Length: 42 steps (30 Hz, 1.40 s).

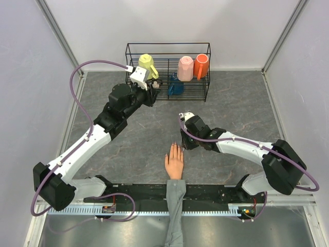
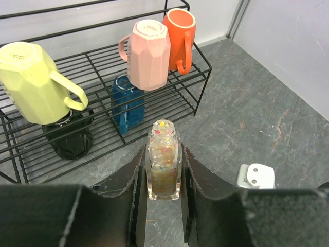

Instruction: Paint the nails

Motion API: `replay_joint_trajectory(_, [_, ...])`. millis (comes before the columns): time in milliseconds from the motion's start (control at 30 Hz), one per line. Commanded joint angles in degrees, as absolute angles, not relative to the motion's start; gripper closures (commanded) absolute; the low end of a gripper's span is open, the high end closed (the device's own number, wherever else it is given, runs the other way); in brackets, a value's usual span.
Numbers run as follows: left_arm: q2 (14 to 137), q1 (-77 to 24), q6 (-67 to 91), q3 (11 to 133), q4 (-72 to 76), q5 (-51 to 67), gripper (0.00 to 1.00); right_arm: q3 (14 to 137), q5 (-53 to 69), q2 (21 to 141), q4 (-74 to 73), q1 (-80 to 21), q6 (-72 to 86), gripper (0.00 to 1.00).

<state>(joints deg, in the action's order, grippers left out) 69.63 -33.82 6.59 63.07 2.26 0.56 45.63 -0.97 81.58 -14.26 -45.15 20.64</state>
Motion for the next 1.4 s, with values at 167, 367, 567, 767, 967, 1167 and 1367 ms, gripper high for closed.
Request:
replay_joint_trajectory(167, [70.8, -33.5, 8.3, 65.5, 4.1, 1.9, 0.98, 45.5, -0.3, 80.8, -12.5, -45.0, 22.0, 1.0])
replay_joint_trajectory(367, [70.6, -33.1, 8.1, 65.6, 3.8, 2.2, 0.98, 45.6, 1.6, 82.0, -11.5, -44.9, 22.1, 1.0])
replay_joint_trajectory(567, [70.1, -33.0, 8.2, 65.6, 3.3, 2.2, 0.98, 45.4, 1.2, 82.3, -11.3, -45.1, 22.4, 1.0])
replay_joint_trajectory(767, [70.0, -33.0, 8.9, 65.6, 3.4, 2.6, 0.98, 45.5, 1.0, 82.9, -11.1, -45.0, 22.6, 1.0])
replay_joint_trajectory(967, [69.9, -33.0, 9.0, 65.4, 3.3, 2.7, 0.98, 45.5, 0.6, 83.1, -10.8, -45.0, 22.7, 1.0])
replay_joint_trajectory(1167, [69.7, -33.0, 9.0, 65.4, 3.3, 2.8, 0.98, 45.6, 0.7, 83.5, -10.6, -44.9, 22.8, 1.0])
replay_joint_trajectory(1367, [69.7, -33.0, 8.9, 65.5, 3.1, 2.7, 0.98, 45.6, 0.7, 83.8, -10.6, -45.0, 22.9, 1.0])
